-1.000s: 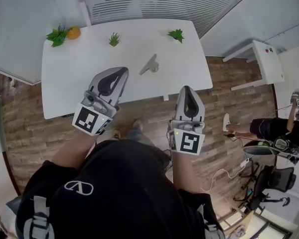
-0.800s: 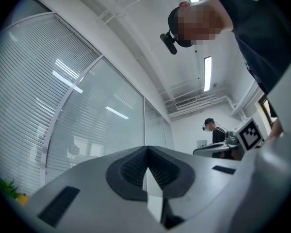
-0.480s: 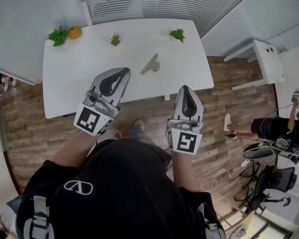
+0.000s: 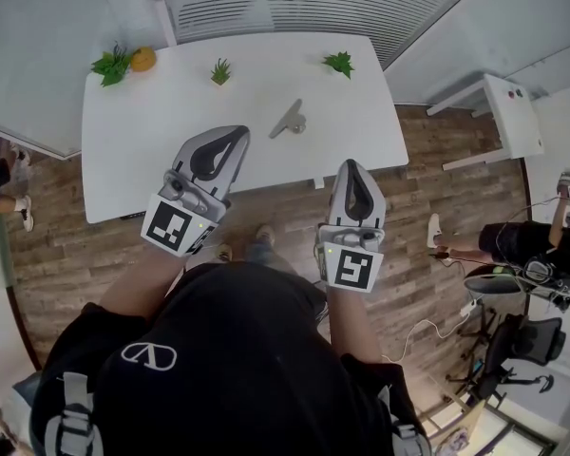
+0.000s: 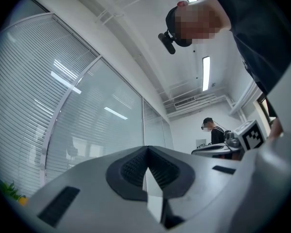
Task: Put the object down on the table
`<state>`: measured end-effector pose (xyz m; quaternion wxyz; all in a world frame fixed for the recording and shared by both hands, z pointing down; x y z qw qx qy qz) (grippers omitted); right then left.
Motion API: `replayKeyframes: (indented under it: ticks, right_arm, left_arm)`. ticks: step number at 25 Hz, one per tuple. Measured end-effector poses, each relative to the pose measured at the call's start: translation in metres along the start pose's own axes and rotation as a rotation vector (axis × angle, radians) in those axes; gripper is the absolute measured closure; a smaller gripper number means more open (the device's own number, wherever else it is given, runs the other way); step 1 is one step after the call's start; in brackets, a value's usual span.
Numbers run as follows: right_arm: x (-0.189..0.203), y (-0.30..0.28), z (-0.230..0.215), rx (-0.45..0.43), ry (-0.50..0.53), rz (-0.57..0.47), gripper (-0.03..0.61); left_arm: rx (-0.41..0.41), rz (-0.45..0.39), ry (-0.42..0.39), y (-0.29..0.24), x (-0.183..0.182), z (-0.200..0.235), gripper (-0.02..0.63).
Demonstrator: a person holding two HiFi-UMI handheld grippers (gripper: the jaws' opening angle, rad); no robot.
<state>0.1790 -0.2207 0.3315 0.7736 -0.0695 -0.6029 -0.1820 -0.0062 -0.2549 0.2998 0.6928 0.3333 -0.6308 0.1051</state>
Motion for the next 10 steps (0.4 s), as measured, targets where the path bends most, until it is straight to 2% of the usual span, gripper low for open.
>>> replayKeyframes:
  ticks: [10]
  right_arm:
    - [-0.001, 0.0007, 0.0032, -0.004, 0.003, 0.005, 0.574]
  left_arm:
    - [0.011, -0.005, 0.001, -0.0009, -0.0011, -0.005, 0.609]
Point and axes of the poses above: the fingertips, and each gripper's own axes: y backward along the fingers, z to its left, x out of its underside, the point moved 3 cm from there along y, backward along the fingers, and after that the axes turned 7 degrees about -x, right-handed, at the moved point
